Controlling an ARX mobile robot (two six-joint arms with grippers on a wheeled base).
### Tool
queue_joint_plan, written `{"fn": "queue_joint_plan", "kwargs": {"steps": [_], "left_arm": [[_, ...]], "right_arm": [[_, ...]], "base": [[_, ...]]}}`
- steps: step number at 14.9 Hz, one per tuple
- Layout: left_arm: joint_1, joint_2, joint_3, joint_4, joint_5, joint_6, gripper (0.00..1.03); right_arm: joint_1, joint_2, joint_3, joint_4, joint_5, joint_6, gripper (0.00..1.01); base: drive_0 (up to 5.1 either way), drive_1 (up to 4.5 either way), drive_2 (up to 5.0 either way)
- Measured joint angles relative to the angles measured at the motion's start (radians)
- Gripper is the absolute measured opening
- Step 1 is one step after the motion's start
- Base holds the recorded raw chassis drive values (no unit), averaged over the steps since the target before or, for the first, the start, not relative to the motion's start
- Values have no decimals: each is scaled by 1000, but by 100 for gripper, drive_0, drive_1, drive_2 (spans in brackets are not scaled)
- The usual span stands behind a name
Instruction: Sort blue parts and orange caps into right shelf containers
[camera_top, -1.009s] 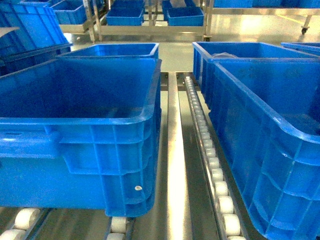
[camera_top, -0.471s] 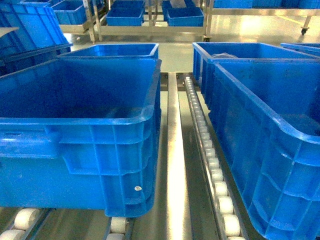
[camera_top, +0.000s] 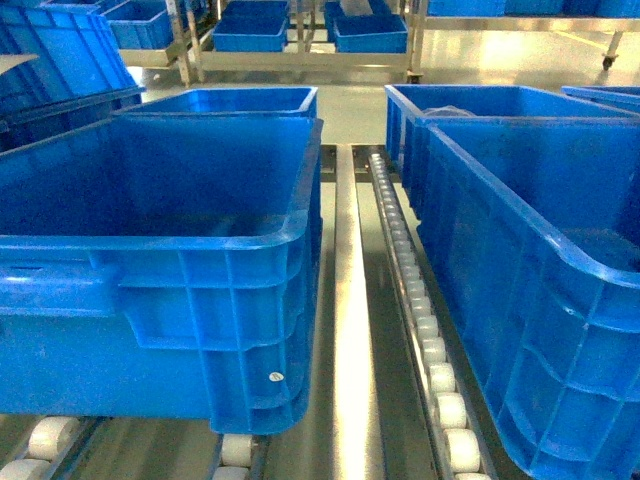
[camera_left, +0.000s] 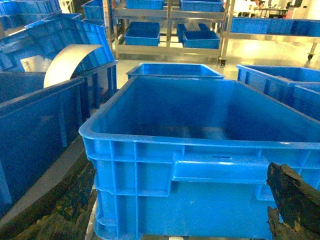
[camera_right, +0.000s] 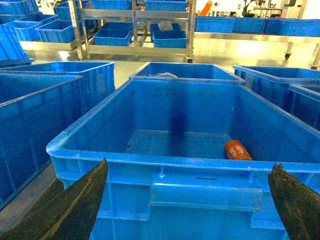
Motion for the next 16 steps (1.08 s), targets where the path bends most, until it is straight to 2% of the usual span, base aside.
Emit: {"fn": "queue_joint_plan", "kwargs": {"steps": [16], "left_arm": [[0, 0, 0, 0, 0, 0, 98]], "right_arm": [[0, 0, 0, 0, 0, 0, 98]], "base": [[0, 0, 0]]}}
